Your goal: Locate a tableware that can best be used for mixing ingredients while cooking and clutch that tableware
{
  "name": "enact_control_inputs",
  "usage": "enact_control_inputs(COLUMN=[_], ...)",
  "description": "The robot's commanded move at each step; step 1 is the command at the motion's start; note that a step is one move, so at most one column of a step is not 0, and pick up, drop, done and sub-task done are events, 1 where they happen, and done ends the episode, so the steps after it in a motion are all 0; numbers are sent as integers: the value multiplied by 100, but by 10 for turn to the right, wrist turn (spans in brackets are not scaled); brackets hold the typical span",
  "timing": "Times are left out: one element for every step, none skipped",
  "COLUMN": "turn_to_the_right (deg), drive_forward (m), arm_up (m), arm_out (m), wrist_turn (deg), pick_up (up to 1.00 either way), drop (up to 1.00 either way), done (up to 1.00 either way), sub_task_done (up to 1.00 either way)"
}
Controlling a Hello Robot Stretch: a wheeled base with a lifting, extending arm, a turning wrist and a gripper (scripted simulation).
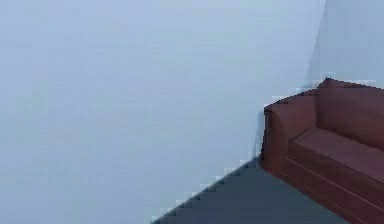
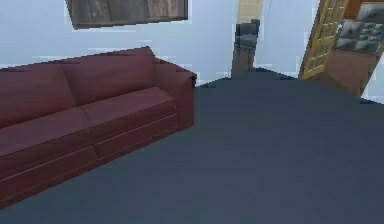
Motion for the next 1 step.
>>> enact_control_inputs(turn_to_the_right=[-360], drive_forward=[0], arm_up=[0], arm_out=[0], wrist_turn=[0], pick_up=[0], drop=[0], done=[0], sub_task_done=[0])
